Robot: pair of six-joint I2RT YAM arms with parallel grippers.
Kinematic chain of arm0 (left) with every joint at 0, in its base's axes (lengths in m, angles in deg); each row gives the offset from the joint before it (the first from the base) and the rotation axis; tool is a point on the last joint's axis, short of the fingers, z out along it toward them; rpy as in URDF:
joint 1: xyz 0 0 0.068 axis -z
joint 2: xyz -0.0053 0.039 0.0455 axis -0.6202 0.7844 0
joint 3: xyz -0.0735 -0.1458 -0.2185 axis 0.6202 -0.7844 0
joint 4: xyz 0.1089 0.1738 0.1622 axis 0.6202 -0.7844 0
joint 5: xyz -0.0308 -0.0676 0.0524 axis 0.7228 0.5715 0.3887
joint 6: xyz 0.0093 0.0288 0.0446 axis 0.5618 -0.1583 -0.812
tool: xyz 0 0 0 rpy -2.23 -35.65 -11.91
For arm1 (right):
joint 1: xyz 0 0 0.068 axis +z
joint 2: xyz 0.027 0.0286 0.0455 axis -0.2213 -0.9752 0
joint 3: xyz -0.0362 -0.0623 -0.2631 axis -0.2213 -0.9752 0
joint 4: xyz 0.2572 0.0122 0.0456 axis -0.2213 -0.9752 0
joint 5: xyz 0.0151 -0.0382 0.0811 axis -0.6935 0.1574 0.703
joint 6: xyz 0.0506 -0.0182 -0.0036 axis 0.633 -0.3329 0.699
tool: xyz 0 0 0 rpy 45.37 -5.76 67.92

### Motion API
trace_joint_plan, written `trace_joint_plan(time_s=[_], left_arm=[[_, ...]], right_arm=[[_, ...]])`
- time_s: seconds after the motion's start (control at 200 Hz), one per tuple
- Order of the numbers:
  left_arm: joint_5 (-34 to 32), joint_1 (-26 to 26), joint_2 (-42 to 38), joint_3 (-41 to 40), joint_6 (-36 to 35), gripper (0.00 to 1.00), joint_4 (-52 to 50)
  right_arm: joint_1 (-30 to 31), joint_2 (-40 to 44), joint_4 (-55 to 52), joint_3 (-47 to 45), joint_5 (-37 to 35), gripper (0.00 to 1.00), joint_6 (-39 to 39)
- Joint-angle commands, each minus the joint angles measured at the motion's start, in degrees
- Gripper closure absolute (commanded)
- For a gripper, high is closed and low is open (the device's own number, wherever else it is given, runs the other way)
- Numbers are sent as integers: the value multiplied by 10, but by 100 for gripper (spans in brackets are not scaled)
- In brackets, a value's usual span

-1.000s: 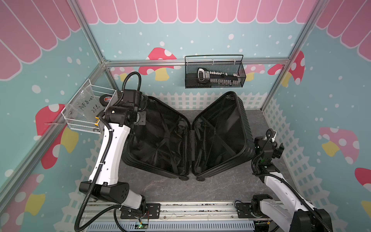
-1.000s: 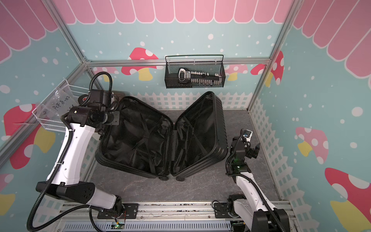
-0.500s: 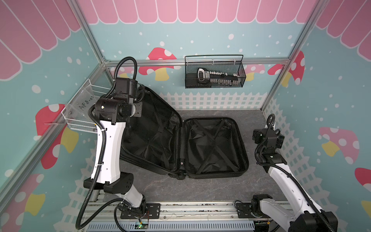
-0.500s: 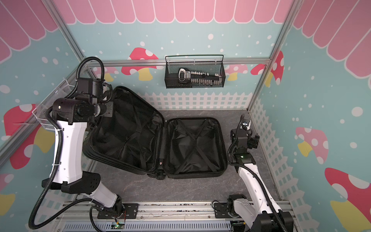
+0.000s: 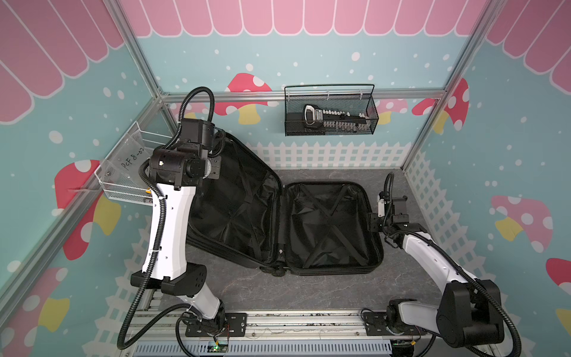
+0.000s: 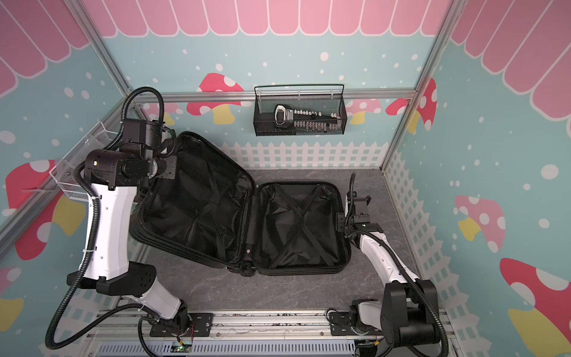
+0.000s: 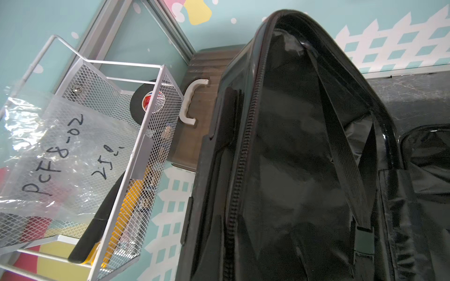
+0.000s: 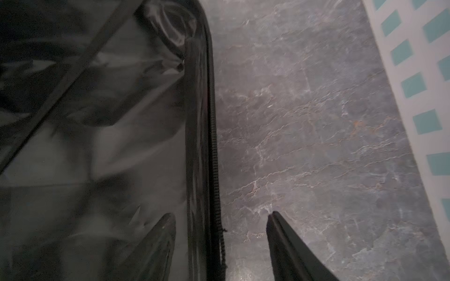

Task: Close the suitcase zippers
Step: Close the suitcase at the center of the board.

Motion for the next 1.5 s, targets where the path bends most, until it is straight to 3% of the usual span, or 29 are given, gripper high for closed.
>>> trace_joint_plan(time_s=[0.0,0.115,0.19,0.31,0.421,0.671,0.876,1.257,1.497], left_arm=[[-2,4,-7,34,20,100,67],[-1,7,-8,37,21,100,66],[-1,12,-8,38,23,100,67],[-4,31,-6,47,31,100,67],[-31,78,6,71,39,100,66],[-108,220,63,157,65,100,71],[-152,322,120,182,77,100,131],[-166,435,211,210,100,100,261],[-157,484,234,207,111,100,285]], right_arm=[[1,-12,-20,-12,19,38,19],[1,-35,-31,-10,-19,39,30],[1,-53,-33,-5,-17,47,28],[0,-68,-32,-2,20,81,38],[1,-55,-22,-16,50,100,75],[4,18,60,-96,142,100,210],[25,55,111,-132,146,100,282],[117,15,195,-116,120,100,349],[171,-31,256,-101,106,100,386]])
